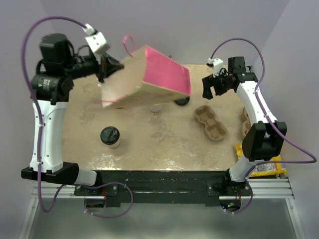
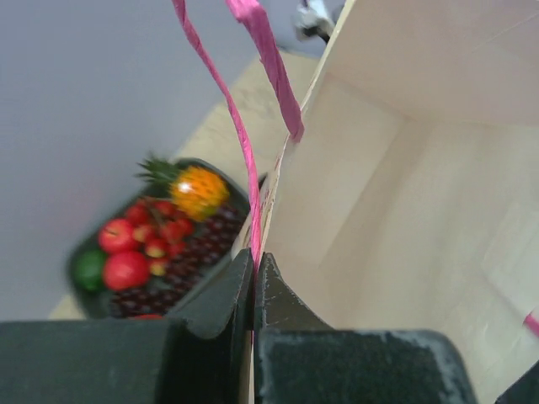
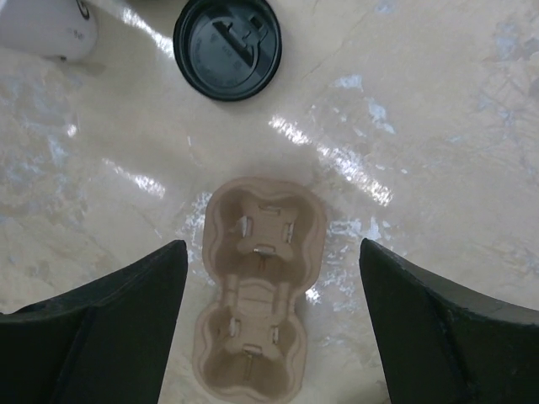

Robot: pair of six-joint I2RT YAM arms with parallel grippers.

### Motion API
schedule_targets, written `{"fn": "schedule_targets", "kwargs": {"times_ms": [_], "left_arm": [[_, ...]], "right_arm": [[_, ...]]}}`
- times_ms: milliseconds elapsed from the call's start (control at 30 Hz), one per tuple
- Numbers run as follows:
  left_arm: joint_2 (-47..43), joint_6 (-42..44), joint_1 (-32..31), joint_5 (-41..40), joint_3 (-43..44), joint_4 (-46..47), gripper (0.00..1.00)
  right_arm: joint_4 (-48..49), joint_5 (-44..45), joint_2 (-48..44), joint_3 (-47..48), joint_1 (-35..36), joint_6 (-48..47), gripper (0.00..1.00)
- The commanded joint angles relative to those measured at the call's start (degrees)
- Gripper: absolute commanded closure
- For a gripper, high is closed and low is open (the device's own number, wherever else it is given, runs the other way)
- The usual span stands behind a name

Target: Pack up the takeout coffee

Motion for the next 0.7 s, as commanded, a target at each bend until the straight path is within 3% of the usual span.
{"fn": "schedule_targets", "kwargs": {"times_ms": [0, 133, 400, 567, 667], "left_arm": [[-4.9, 2.2, -10.3, -5.8, -12.6, -2.3, 1.00], [-5.8, 2.2, -19.8, -14.4, -18.9, -0.2, 1.00], [-3.0, 2.9, -28.5, -24.8, -22.6, -0.1, 1.00], [-3.0, 0.9, -33.3, -39.1, -22.8, 1.3, 1.00], [-2.5, 0.5, -33.6, -43.2, -23.2, -0.3, 1.00]], "right_arm": [[-4.7, 1.4, -2.5, -3.4, -0.6, -5.9, 0.17], [-9.6, 0.2, -2.2, -3.0, -0.8, -8.2, 0.24], [-8.2, 5.5, -5.7, -12.1, -0.8, -11.5, 0.27], [-6.6, 6.2, -8.4, -16.4, -0.8, -11.2, 0.27], [-4.6, 6.2, -9.2, -19.4, -0.8, -11.3, 0.28]]}}
